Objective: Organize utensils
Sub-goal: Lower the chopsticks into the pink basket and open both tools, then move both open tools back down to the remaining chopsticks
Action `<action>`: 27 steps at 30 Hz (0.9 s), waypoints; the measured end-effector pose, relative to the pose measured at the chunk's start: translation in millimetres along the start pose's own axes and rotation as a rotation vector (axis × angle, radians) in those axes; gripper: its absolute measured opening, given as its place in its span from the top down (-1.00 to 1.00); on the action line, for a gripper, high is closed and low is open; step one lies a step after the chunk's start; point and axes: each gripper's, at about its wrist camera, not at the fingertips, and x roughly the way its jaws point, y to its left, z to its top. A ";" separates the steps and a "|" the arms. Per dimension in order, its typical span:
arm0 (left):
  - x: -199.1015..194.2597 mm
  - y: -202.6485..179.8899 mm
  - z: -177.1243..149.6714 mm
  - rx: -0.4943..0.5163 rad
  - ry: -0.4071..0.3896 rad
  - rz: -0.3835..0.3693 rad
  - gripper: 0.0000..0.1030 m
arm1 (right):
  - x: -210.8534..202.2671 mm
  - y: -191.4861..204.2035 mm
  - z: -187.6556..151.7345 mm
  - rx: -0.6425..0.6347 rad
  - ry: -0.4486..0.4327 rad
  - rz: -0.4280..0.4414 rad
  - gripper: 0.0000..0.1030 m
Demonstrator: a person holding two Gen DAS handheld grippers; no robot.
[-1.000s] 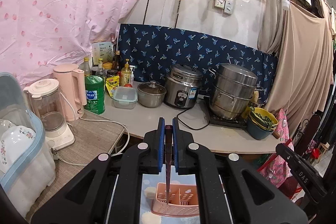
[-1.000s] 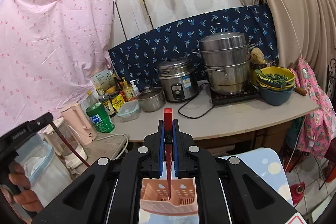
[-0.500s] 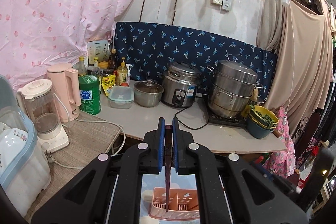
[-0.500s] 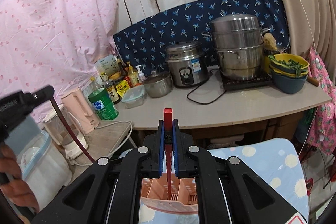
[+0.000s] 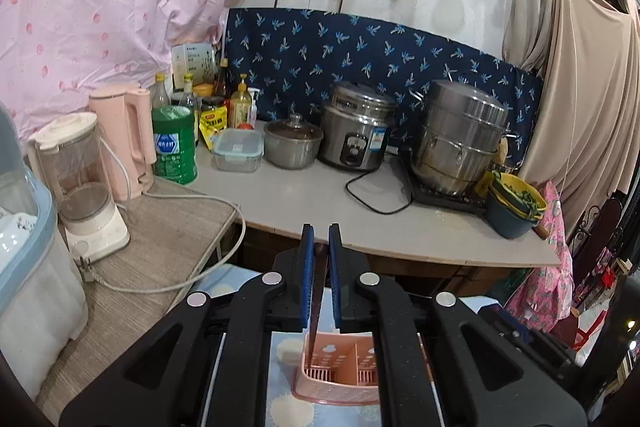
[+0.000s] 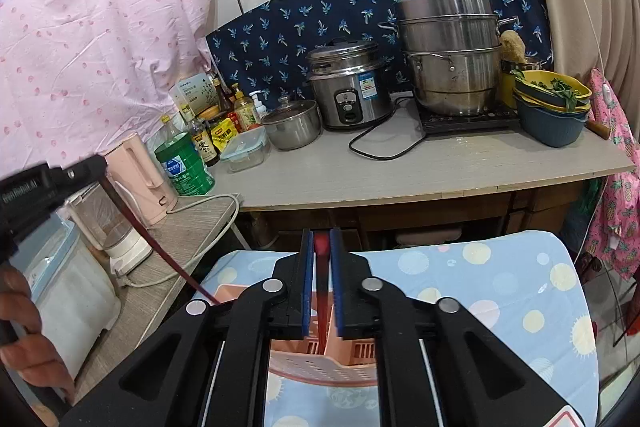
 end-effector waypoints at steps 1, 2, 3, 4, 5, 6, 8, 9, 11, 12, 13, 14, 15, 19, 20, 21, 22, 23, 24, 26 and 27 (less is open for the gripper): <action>-0.3 1.4 -3.3 -0.003 0.002 0.003 0.83 | -2.6 -0.4 -0.9 0.003 -0.004 -0.001 0.52; -0.9 3.3 -6.7 -0.006 0.004 0.007 0.79 | -5.9 -1.1 -1.4 0.005 -0.009 -0.004 0.47; -1.8 5.5 -10.1 -0.009 0.009 0.009 0.65 | -9.0 -1.6 -1.7 0.005 -0.013 -0.005 0.43; -3.1 7.1 -13.3 -0.014 0.013 0.011 0.47 | -12.8 -2.3 -2.4 0.005 -0.018 -0.008 0.41; -4.7 8.9 -15.7 -0.018 0.014 0.011 0.40 | -17.4 -3.4 -3.1 0.007 -0.022 -0.010 0.41; -7.4 10.2 -19.5 -0.018 0.016 0.017 0.27 | -22.3 -4.0 -4.4 0.010 -0.027 -0.010 0.39; -13.8 12.3 -26.5 -0.012 0.021 0.021 0.24 | -32.6 -5.0 -6.8 0.013 -0.035 -0.008 0.35; -17.0 13.3 -29.5 -0.011 0.023 0.020 0.23 | -38.3 -4.9 -9.1 0.013 -0.039 -0.010 0.32; -24.5 15.1 -36.0 -0.008 0.030 0.019 0.15 | -50.2 -4.9 -13.8 0.012 -0.045 -0.005 0.28; -29.8 16.6 -40.5 -0.007 0.033 0.020 0.09 | -55.7 -4.7 -16.7 0.012 -0.045 -0.002 0.28; -35.0 17.8 -45.2 -0.006 0.034 0.020 0.06 | -62.1 -4.4 -21.2 0.014 -0.045 0.003 0.28; -40.5 18.9 -49.5 -0.002 0.035 0.020 0.04 | -67.9 -4.2 -24.6 0.016 -0.043 0.008 0.28; -46.2 20.1 -54.3 0.001 0.040 0.021 -0.01 | -74.0 -3.8 -29.1 0.016 -0.040 0.013 0.28; -69.3 27.1 -75.5 0.001 0.064 0.011 -0.11 | -99.2 -2.0 -51.0 0.021 -0.031 0.032 0.27; -74.5 28.3 -81.4 0.004 0.072 0.012 -0.11 | -105.5 -1.3 -57.5 0.022 -0.029 0.034 0.27; -80.4 30.1 -88.3 0.007 0.080 0.014 -0.11 | -111.9 -0.2 -64.9 0.017 -0.026 0.032 0.26; -86.3 32.2 -95.3 0.009 0.088 0.015 -0.11 | -118.7 1.9 -73.5 0.009 -0.025 0.025 0.26; -91.4 34.4 -101.8 0.012 0.095 0.021 -0.11 | -124.4 3.3 -81.1 0.002 -0.023 0.018 0.26; -97.2 37.2 -109.7 0.013 0.101 0.026 -0.11 | -130.5 4.9 -90.6 -0.004 -0.018 0.012 0.26; -105.9 41.6 -123.9 0.012 0.119 0.028 -0.11 | -140.7 5.7 -109.0 -0.005 0.000 0.004 0.25; -110.8 45.0 -134.2 0.009 0.137 0.024 -0.12 | -145.7 5.0 -116.8 -0.003 0.008 0.004 0.25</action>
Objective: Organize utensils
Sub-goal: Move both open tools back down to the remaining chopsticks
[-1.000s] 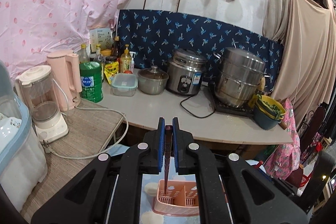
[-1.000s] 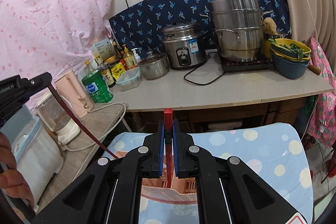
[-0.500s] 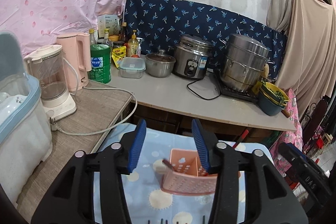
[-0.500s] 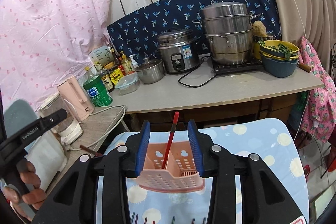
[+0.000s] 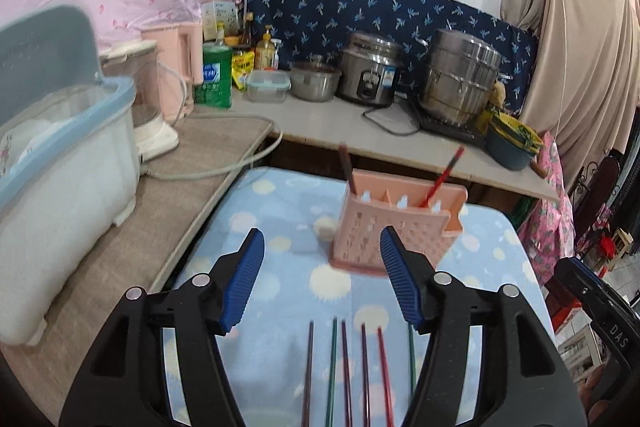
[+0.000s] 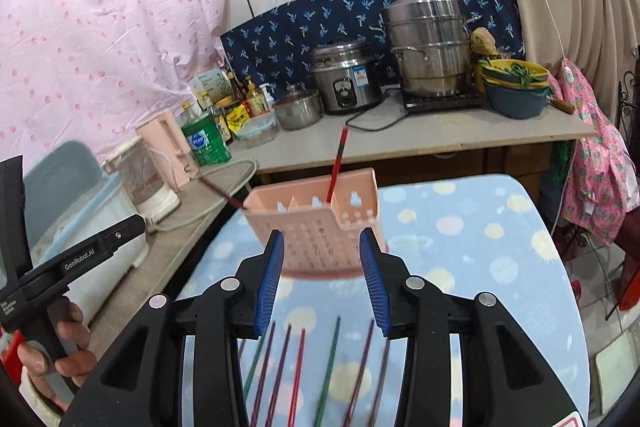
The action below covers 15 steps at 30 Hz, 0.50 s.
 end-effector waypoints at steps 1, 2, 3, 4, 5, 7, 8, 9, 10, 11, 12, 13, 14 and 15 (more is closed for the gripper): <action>-2.4 3.0 -9.4 -0.002 0.016 -0.001 -0.11 | -4.9 -0.8 -10.3 0.003 0.010 -0.005 0.25; -4.5 5.0 -16.9 -0.004 0.028 -0.001 -0.11 | -8.8 -1.2 -19.2 0.007 0.020 -0.008 0.25; -6.8 8.2 -28.5 -0.007 0.047 0.000 -0.11 | -11.9 -1.6 -28.1 0.009 0.033 -0.009 0.25; -7.8 10.0 -35.9 -0.006 0.060 0.003 -0.12 | -15.1 -2.4 -38.1 0.013 0.049 -0.011 0.25; -9.5 11.8 -44.7 -0.005 0.072 0.007 -0.11 | -17.7 -3.0 -47.3 0.015 0.062 -0.015 0.25; -12.6 15.1 -62.7 -0.003 0.096 0.011 -0.11 | -22.6 -5.3 -64.8 0.022 0.087 -0.021 0.25; -13.9 16.4 -70.4 -0.001 0.106 0.014 -0.11 | -24.6 -6.7 -73.1 0.030 0.097 -0.023 0.25; -15.0 18.0 -79.6 0.001 0.119 0.018 -0.11 | -26.4 -8.4 -81.0 0.039 0.109 -0.024 0.25; -16.1 19.0 -87.0 0.002 0.129 0.020 -0.11 | -27.4 -9.0 -88.4 0.045 0.119 -0.027 0.25; -17.2 20.0 -96.4 0.003 0.141 0.024 -0.11 | -28.4 -10.7 -95.5 0.050 0.126 -0.033 0.25; -18.5 21.2 -104.6 0.004 0.152 0.025 -0.11 | -28.9 -11.8 -101.9 0.053 0.133 -0.040 0.25; -18.6 21.2 -111.0 0.007 0.160 0.027 -0.11 | -29.5 -13.1 -109.1 0.057 0.142 -0.045 0.25; -18.3 21.5 -117.4 0.010 0.171 0.031 -0.11 | -29.7 -14.1 -116.0 0.060 0.151 -0.048 0.25; -18.0 22.6 -125.1 0.011 0.184 0.035 -0.11 | -29.6 -14.5 -123.1 0.061 0.158 -0.052 0.25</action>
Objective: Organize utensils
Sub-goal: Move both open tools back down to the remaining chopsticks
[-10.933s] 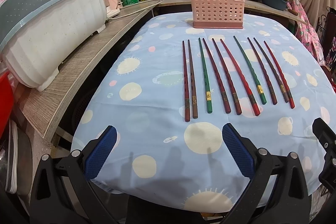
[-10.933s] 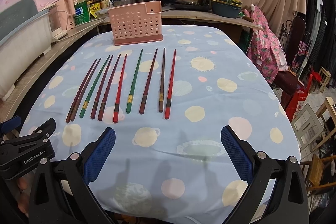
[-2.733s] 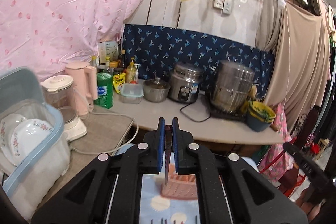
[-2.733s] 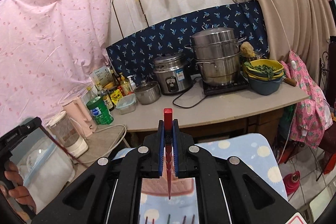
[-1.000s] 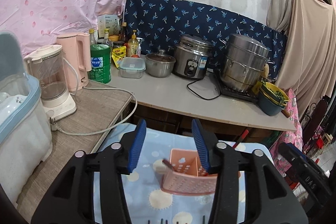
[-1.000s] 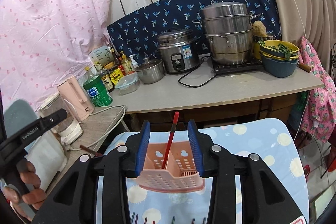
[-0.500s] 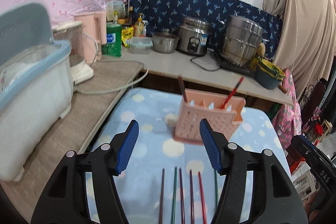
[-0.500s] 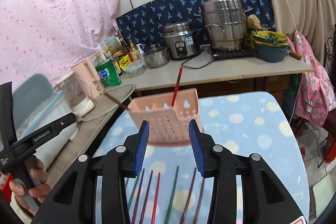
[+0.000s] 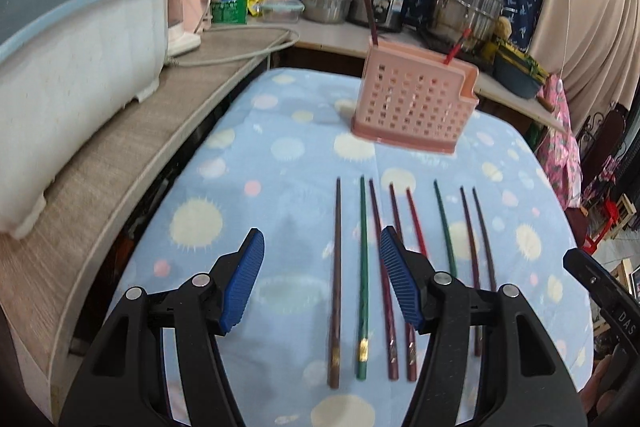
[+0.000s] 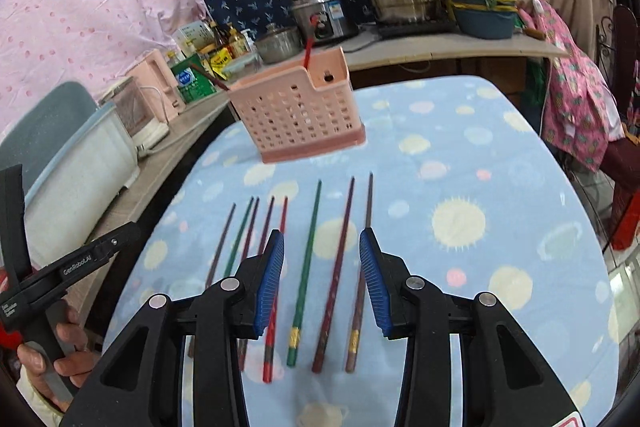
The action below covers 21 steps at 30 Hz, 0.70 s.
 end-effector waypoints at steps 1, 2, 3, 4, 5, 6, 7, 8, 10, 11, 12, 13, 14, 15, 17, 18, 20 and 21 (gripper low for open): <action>1.3 0.7 -5.3 0.000 0.008 0.004 -0.11 | 1.2 -0.8 -5.7 -0.002 0.007 -0.007 0.25; 3.0 1.7 -12.3 0.001 0.018 0.008 -0.11 | 2.7 -1.1 -10.5 -0.007 0.012 -0.016 0.25; 4.6 1.8 -17.2 0.005 0.024 0.014 -0.11 | 4.1 -1.7 -16.8 -0.013 0.016 -0.028 0.25; 6.5 1.7 -22.2 0.011 0.030 0.022 -0.11 | 5.9 -2.0 -21.4 -0.017 0.021 -0.039 0.25; 8.6 1.8 -27.3 0.018 0.036 0.032 -0.11 | 7.9 -2.5 -26.2 -0.023 0.025 -0.050 0.25; 10.9 1.4 -34.1 0.031 0.042 0.049 -0.11 | 10.0 -2.3 -31.6 -0.031 0.029 -0.063 0.25; 12.8 1.3 -39.4 0.040 0.047 0.059 -0.11 | 11.7 -2.8 -35.8 -0.039 0.033 -0.074 0.25; 14.3 1.6 -43.1 0.046 0.052 0.064 -0.11 | 13.5 -3.2 -40.3 -0.044 0.037 -0.081 0.25; 18.6 2.0 -52.2 0.059 0.063 0.076 -0.11 | 17.9 -3.9 -48.4 -0.050 0.048 -0.090 0.25; 20.4 2.2 -56.0 0.062 0.067 0.082 -0.11 | 20.1 -4.2 -51.3 -0.053 0.053 -0.095 0.25; 22.3 2.7 -59.6 0.064 0.072 0.084 -0.11 | 22.9 -4.3 -54.3 -0.055 0.058 -0.100 0.25; 23.9 3.1 -62.4 0.063 0.078 0.085 -0.11 | 25.4 -4.8 -56.3 -0.055 0.064 -0.102 0.25; 25.3 3.4 -64.3 0.061 0.083 0.084 -0.11 | 27.6 -4.9 -57.8 -0.053 0.071 -0.103 0.25; 26.7 4.0 -66.6 0.060 0.088 0.084 -0.11 | 30.0 -5.2 -59.8 -0.052 0.076 -0.105 0.25; 28.6 3.9 -70.6 0.065 0.091 0.088 -0.11 | 34.0 -5.1 -62.9 -0.054 0.082 -0.109 0.25; 29.2 3.5 -71.8 0.068 0.092 0.088 -0.11 | 35.6 -4.6 -64.4 -0.059 0.082 -0.114 0.25; 30.5 1.0 -73.8 0.074 0.097 0.085 -0.11 | 39.2 -3.7 -66.5 -0.069 0.083 -0.124 0.27; 31.4 -0.1 -75.3 0.077 0.100 0.083 -0.11 | 40.8 -3.7 -67.5 -0.069 0.086 -0.127 0.28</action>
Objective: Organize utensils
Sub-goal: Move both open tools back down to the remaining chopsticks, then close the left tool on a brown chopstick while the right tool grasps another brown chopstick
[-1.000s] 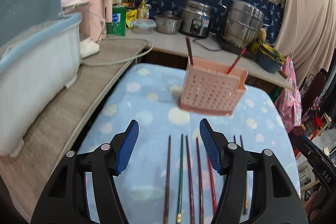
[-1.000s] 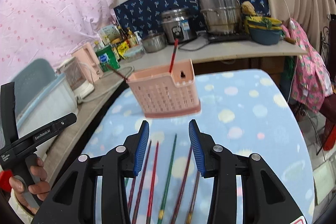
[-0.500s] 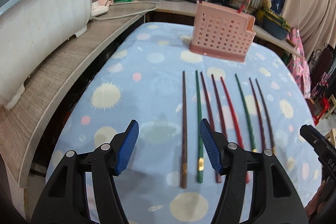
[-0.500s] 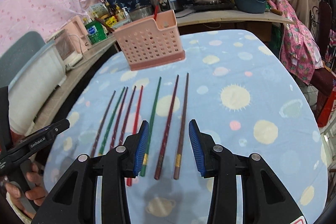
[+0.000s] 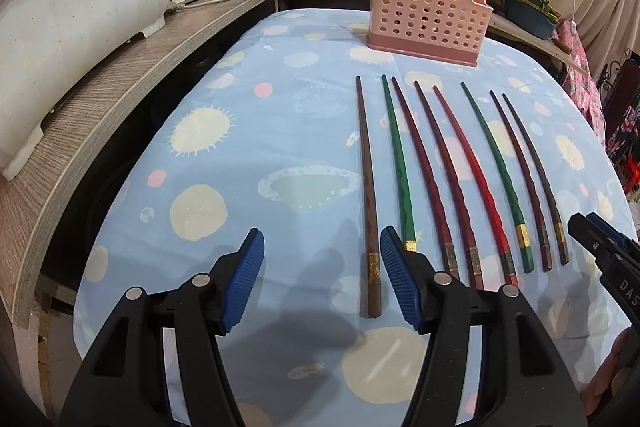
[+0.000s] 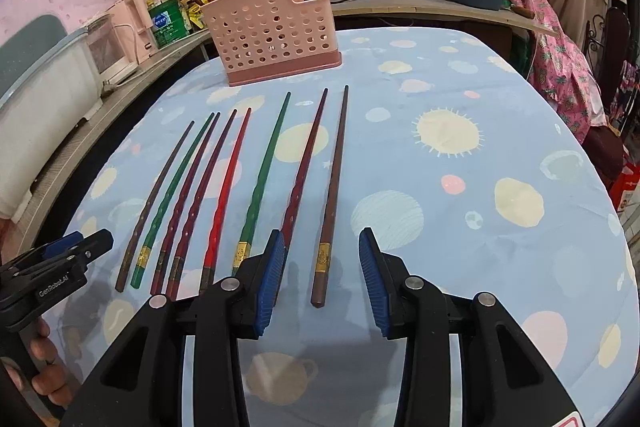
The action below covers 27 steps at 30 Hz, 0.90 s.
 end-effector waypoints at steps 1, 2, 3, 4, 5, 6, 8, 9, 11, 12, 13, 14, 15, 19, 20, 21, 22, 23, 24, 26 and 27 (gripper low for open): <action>0.8 -1.0 -0.9 0.002 0.003 -0.001 -0.11 | 1.6 0.0 -0.6 0.001 0.004 0.001 0.31; 1.7 -2.2 -1.4 0.004 0.005 -0.003 -0.11 | 3.0 0.4 -1.3 0.000 0.008 0.000 0.31; 2.9 -3.1 -2.3 0.006 0.008 -0.005 -0.11 | 4.4 0.3 -2.3 -0.001 0.011 -0.002 0.33; 3.7 -4.0 -3.2 0.008 0.010 -0.005 -0.11 | 5.5 0.1 -3.1 -0.001 0.014 -0.003 0.34; 4.7 -4.7 -3.9 0.010 0.011 -0.006 -0.11 | 6.8 0.1 -4.0 -0.001 0.019 -0.003 0.38; 6.0 -5.4 -4.9 0.012 0.014 -0.005 -0.11 | 8.2 -0.3 -4.9 0.000 0.024 -0.004 0.43; 8.8 -6.1 -6.0 0.012 0.021 -0.004 -0.11 | 11.3 -0.7 -6.6 0.000 0.032 -0.006 0.48; 10.1 -6.2 -6.4 0.013 0.024 -0.002 -0.11 | 12.4 -0.9 -7.7 -0.001 0.035 -0.007 0.53; 12.9 -5.9 -7.4 0.012 0.030 0.002 -0.11 | 13.9 -1.2 -9.0 -0.001 0.039 -0.008 0.59; 14.1 -5.5 -8.1 0.012 0.032 0.003 -0.11 | 13.9 -1.1 -9.1 -0.002 0.038 -0.007 0.62; 15.1 -5.1 -8.6 0.012 0.034 0.004 -0.11 | 14.5 -0.8 -9.3 -0.004 0.040 -0.008 0.63; 16.4 -4.8 -9.3 0.012 0.036 0.006 -0.11 | 14.7 -0.4 -9.3 -0.006 0.039 -0.011 0.64; 17.3 -4.5 -10.1 0.012 0.038 0.006 -0.11 | 14.9 0.0 -9.3 -0.007 0.039 -0.013 0.66; 19.8 -4.7 -12.4 0.014 0.039 0.011 -0.11 | 15.3 1.1 -10.4 -0.013 0.038 -0.019 0.68; 19.9 -5.0 -12.6 0.015 0.038 0.013 -0.11 | 15.4 1.4 -10.4 -0.013 0.038 -0.021 0.68; 19.9 -5.2 -12.5 0.015 0.036 0.013 -0.11 | 15.5 1.4 -10.2 -0.014 0.039 -0.023 0.69; 20.1 -5.2 -12.6 0.015 0.035 0.013 -0.11 | 15.6 1.7 -10.1 -0.016 0.038 -0.025 0.69; 19.9 -4.9 -12.8 0.015 0.034 0.012 -0.11 | 15.8 2.2 -10.1 -0.018 0.039 -0.028 0.69; 19.9 -5.0 -13.2 0.015 0.032 0.013 -0.12 | 16.2 2.7 -10.1 -0.020 0.039 -0.030 0.69; 19.9 -5.1 -13.9 0.015 0.027 0.014 -0.12 | 16.1 4.2 -10.2 -0.027 0.039 -0.038 0.69; 19.9 -5.0 -14.6 0.015 0.024 0.015 -0.12 | 16.2 4.8 -10.3 -0.031 0.039 -0.042 0.69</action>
